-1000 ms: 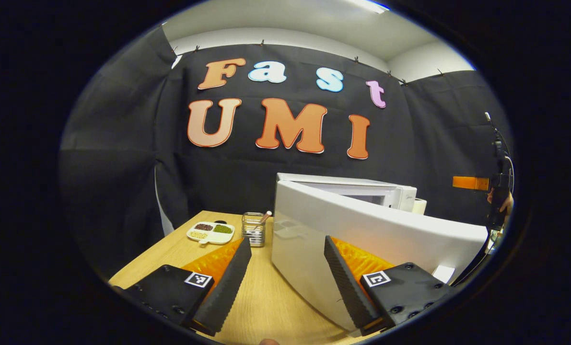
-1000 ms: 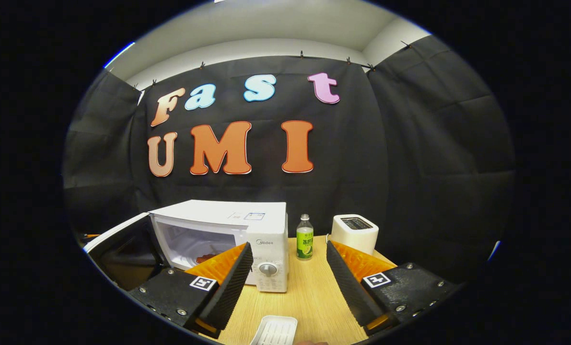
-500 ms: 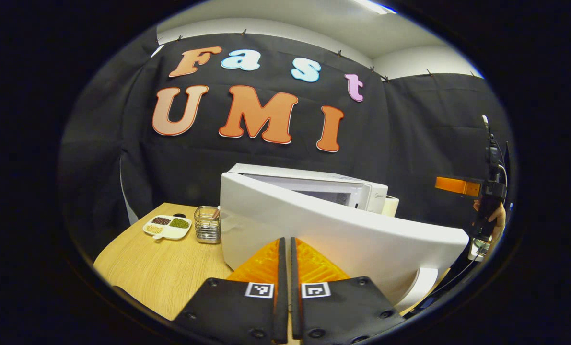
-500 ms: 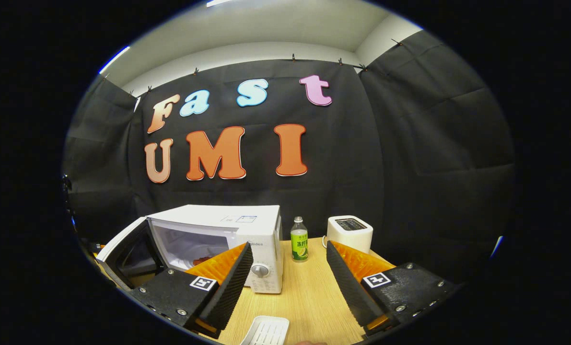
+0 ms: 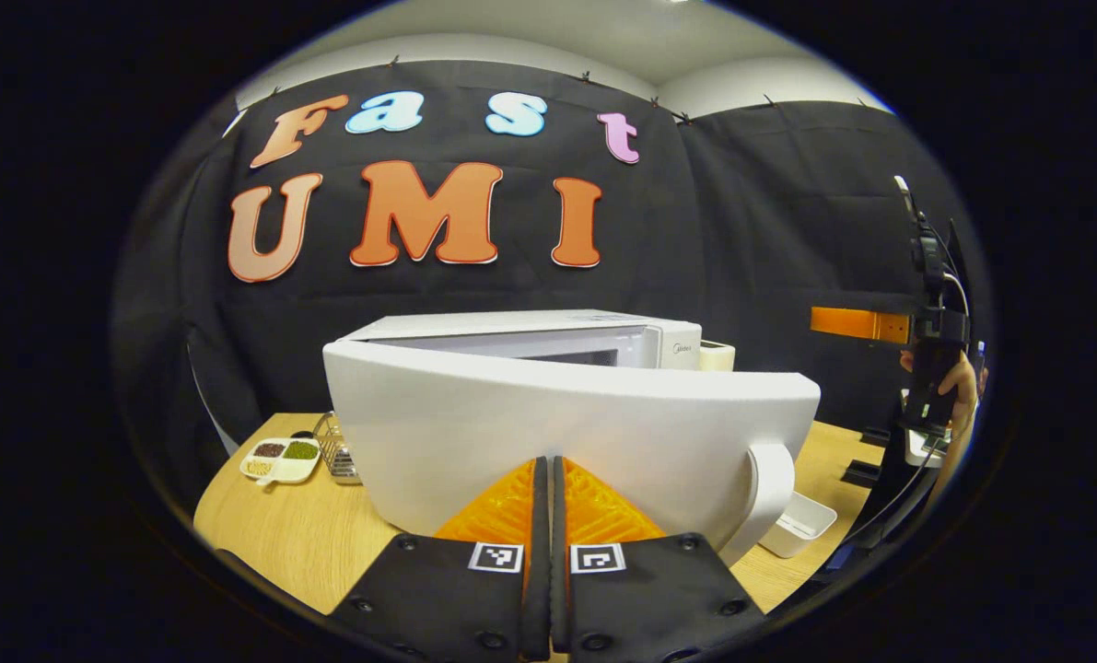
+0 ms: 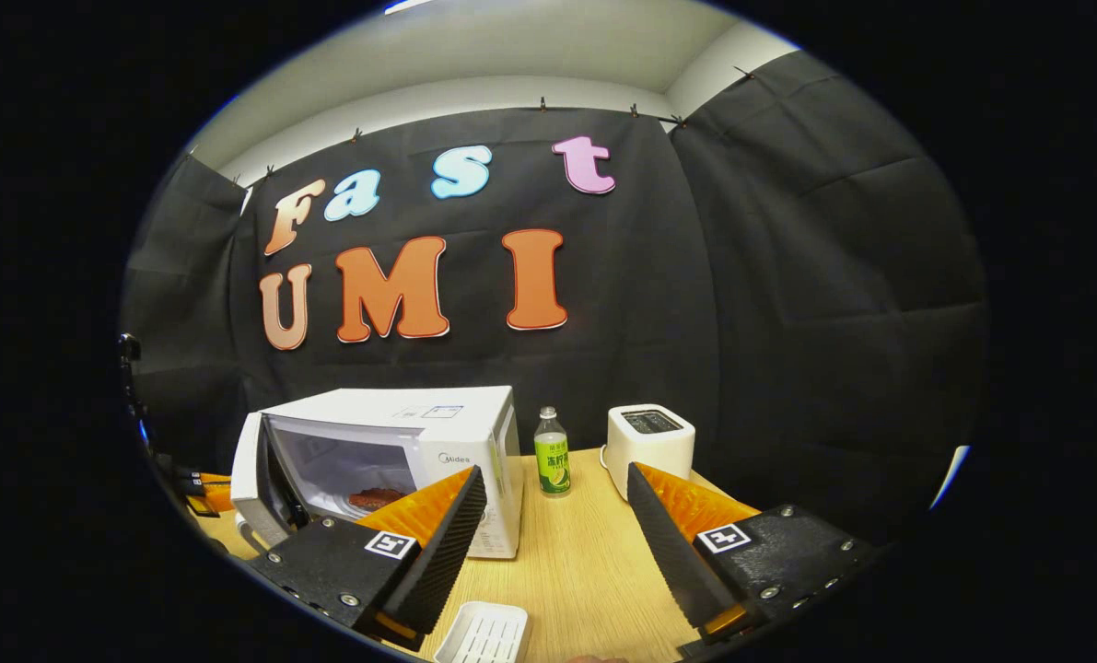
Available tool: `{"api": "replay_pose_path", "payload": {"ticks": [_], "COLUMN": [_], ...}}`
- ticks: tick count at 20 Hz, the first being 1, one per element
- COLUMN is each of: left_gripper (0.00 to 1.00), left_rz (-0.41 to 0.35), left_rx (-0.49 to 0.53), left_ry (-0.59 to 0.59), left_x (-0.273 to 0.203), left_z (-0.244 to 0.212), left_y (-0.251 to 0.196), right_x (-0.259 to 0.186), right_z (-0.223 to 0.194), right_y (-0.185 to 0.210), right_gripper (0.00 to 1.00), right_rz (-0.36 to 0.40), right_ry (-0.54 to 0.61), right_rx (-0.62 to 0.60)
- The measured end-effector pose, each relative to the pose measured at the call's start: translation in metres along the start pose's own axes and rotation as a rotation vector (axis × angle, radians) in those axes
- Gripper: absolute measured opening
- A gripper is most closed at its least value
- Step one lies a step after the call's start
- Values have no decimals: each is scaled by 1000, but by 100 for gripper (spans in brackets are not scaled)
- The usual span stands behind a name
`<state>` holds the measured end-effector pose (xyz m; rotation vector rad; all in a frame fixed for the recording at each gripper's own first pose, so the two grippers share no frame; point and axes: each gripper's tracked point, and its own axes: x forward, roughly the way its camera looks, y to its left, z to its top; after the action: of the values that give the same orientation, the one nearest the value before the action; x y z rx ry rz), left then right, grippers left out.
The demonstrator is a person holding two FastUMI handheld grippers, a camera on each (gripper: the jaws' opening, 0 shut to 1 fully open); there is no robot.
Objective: Open the microwave oven with the left hand, put the food in, and close the microwave oven.
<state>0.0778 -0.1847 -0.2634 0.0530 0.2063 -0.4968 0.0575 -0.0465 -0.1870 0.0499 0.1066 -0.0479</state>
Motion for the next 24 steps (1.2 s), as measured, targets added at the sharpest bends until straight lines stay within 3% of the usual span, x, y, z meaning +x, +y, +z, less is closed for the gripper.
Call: {"api": "replay_pose_path", "payload": {"ticks": [5,18,24], "left_gripper": [5,5,5], "left_rz": [-19,97,142], "left_rx": [-15,-44,-10], "left_ry": [6,-6,0], "left_x": [33,107,125], "left_z": [7,10,7], "left_y": [-18,-3,4], "right_x": [8,29,41], "right_z": [-10,-30,-44], "right_y": [-21,-64,-82], "right_gripper": [95,95,95], "right_rz": [-33,-107,-140], "right_ry": [26,63,80], "right_rx": [-13,-22,-9]}}
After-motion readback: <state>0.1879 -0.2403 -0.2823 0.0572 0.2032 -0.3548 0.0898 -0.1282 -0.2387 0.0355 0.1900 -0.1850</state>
